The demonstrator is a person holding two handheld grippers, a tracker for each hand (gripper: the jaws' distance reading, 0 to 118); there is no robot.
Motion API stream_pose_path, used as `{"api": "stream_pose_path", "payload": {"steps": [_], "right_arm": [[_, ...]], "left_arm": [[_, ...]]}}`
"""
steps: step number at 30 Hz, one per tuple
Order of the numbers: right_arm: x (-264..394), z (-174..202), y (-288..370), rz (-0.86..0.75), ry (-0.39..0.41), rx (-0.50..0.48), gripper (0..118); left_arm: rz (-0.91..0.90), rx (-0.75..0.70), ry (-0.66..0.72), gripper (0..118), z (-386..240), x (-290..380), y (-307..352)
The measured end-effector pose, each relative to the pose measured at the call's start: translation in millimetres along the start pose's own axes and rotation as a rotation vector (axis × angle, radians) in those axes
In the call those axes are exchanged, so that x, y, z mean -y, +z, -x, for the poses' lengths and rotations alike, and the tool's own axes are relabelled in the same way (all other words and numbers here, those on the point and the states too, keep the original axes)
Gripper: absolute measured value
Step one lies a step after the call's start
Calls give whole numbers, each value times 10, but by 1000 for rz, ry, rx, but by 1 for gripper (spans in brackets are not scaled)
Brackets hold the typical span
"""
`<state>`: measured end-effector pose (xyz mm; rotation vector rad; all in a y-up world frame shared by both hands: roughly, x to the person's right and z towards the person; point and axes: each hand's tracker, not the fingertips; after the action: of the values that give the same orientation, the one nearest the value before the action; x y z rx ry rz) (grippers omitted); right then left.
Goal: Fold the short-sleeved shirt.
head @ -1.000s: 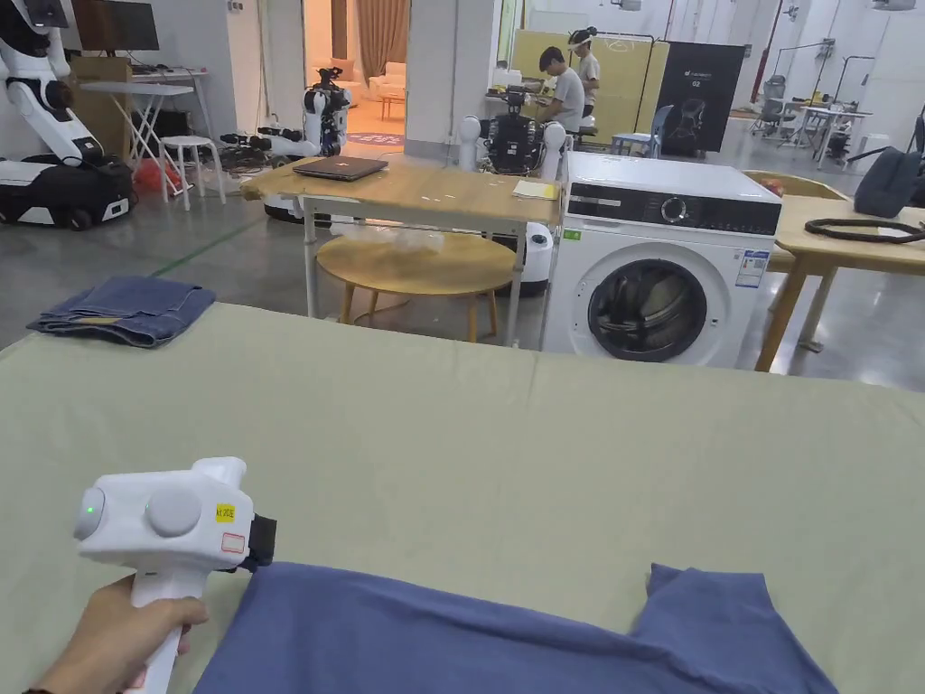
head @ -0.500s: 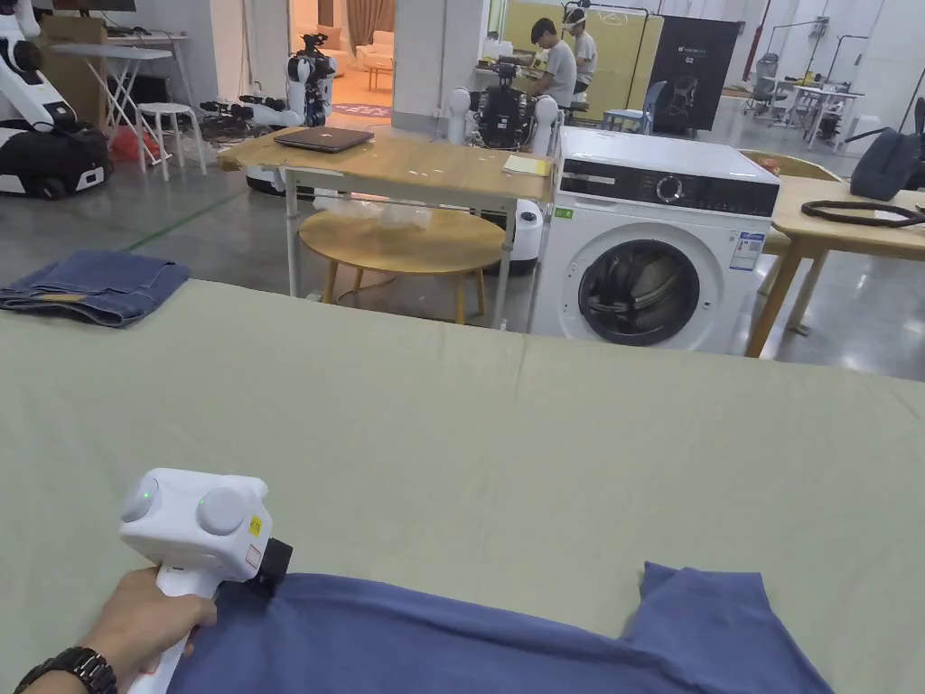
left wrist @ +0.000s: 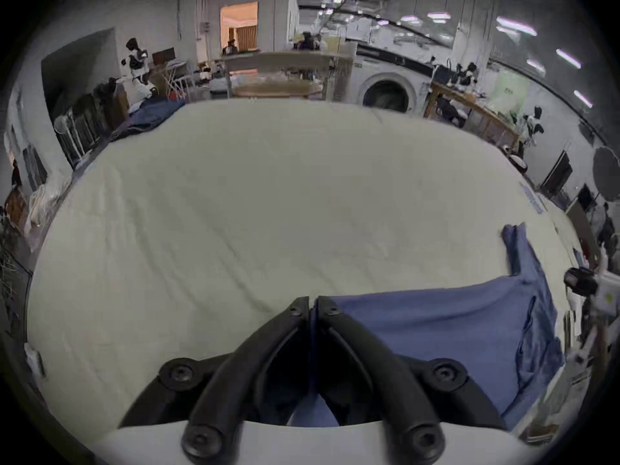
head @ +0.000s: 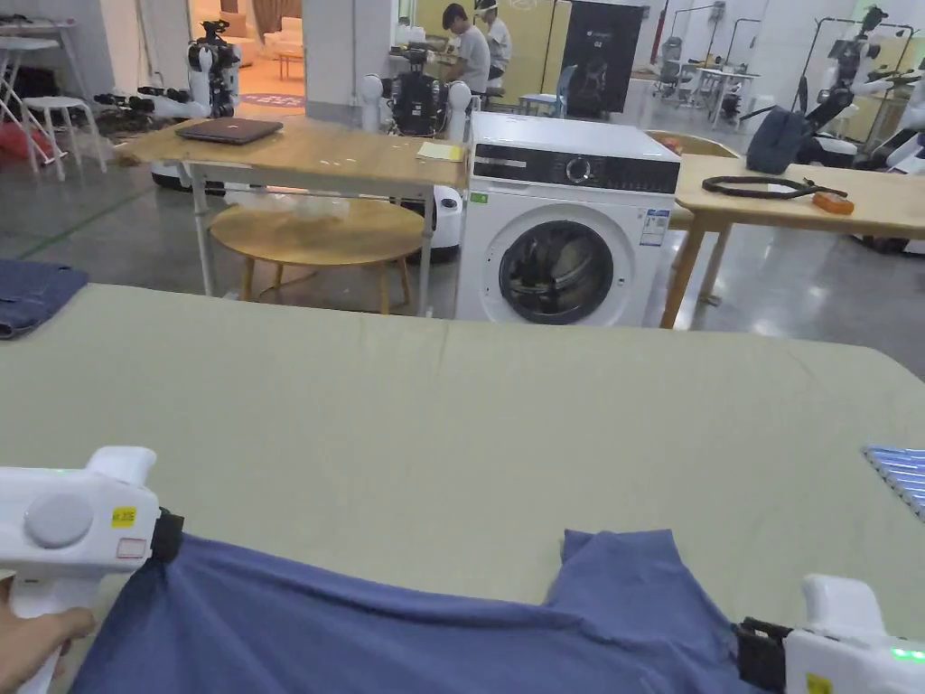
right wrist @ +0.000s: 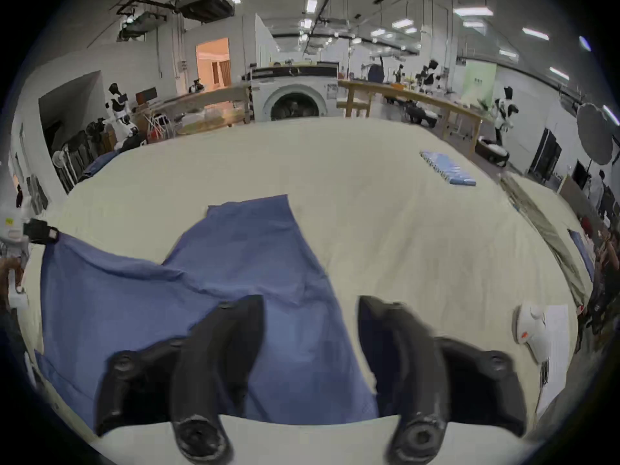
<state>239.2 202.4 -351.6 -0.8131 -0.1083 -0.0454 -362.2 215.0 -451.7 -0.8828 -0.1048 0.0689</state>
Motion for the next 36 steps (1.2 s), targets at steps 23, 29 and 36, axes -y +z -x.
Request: {"api": "stream_pose_path", "payload": {"steps": [23,29,36], "right_arm": [[-316,-67,-542,83,-20,-39,1],[-557,-25,446,-141,13,-61,1],[-951,19,1562,-375,29,-52,1]], "left_arm": [[-101,7,25,0,-89,194,725],[-219,-1,27,0,-48,67,1318],[-388,11,43,0,18,-175,2259]]}}
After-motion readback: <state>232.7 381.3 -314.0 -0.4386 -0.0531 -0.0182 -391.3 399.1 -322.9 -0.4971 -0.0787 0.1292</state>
